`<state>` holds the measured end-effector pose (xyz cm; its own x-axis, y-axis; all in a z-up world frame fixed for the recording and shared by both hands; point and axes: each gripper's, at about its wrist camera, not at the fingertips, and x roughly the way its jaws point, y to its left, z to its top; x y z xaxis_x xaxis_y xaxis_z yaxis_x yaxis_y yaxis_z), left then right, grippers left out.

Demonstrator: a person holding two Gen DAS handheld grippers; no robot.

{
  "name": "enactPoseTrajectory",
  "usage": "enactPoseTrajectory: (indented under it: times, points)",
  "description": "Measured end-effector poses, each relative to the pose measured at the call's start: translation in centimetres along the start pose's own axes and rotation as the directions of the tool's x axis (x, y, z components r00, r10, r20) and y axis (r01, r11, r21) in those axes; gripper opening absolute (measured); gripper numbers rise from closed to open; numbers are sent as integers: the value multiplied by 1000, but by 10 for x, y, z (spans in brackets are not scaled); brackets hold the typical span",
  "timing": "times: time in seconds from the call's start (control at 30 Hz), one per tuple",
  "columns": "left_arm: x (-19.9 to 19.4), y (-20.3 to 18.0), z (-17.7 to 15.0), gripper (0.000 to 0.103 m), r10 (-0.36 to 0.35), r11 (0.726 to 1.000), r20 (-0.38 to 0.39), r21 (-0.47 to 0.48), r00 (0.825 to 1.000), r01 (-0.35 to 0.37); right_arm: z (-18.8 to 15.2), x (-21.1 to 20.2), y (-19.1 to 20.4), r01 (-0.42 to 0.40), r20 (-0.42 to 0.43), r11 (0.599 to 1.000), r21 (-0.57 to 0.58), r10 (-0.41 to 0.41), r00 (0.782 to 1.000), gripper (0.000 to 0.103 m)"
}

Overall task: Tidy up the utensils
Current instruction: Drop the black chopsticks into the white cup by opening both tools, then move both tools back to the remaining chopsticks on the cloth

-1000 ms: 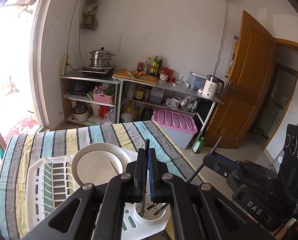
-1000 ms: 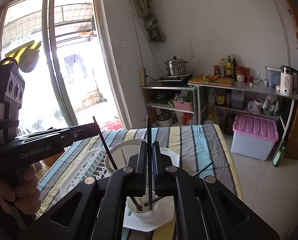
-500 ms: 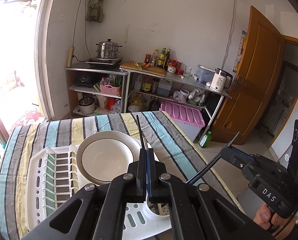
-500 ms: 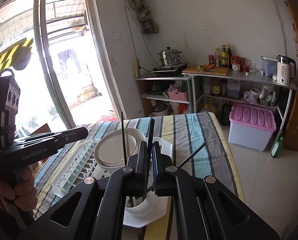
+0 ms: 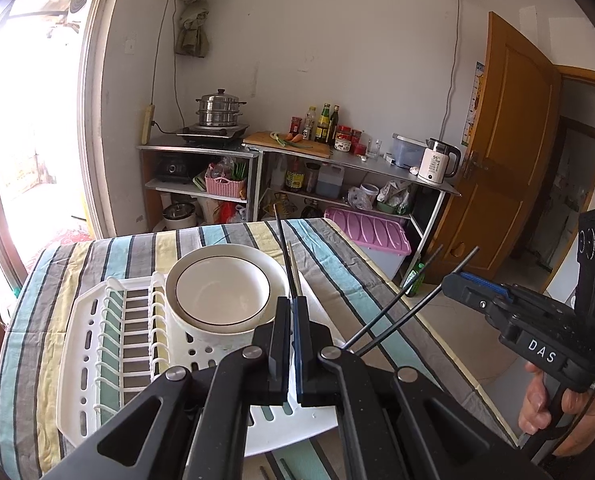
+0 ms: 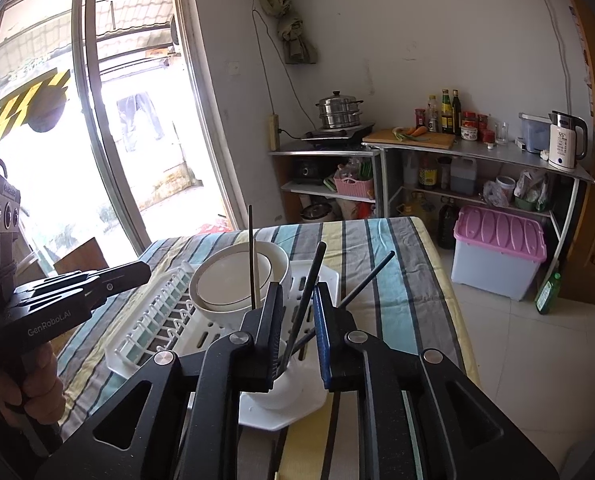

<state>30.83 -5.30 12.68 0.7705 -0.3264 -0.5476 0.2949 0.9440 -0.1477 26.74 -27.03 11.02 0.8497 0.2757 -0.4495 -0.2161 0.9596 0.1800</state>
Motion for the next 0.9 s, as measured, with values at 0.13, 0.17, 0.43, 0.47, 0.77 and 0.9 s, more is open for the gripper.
enactPoseTrajectory:
  times: [0.13,0.17,0.43,0.47,0.77,0.9]
  points:
    - [-19,-4,-23,0,1,1000,7,15,1000,-1,-11,-13,1,-7,3,1000,1,7,1000,17]
    - [-23,-5,-29,1,1,1000,6,15,1000,-1,-13,-16,2,-8,4,1000,-1,8,1000,17]
    - [-52,-6,-74,1,-6,1000,-4,-9,1000,6,-31,-36,-1,-11,11,1000,12,11,1000,26]
    - [-56,-5,-79,1,-7,1000,-2,-15,1000,7,-34,-39,-1,-12,14,1000,14,12,1000,26]
    - [-103,-3,-137,4,38,999,22,-16,999,-38,-75,-81,15,-26,41,1000,-17,27,999,26]
    - [-116,-6,-157,11,60,998,26,-11,998,-60,-99,-90,27,-31,25,999,-35,32,999,26]
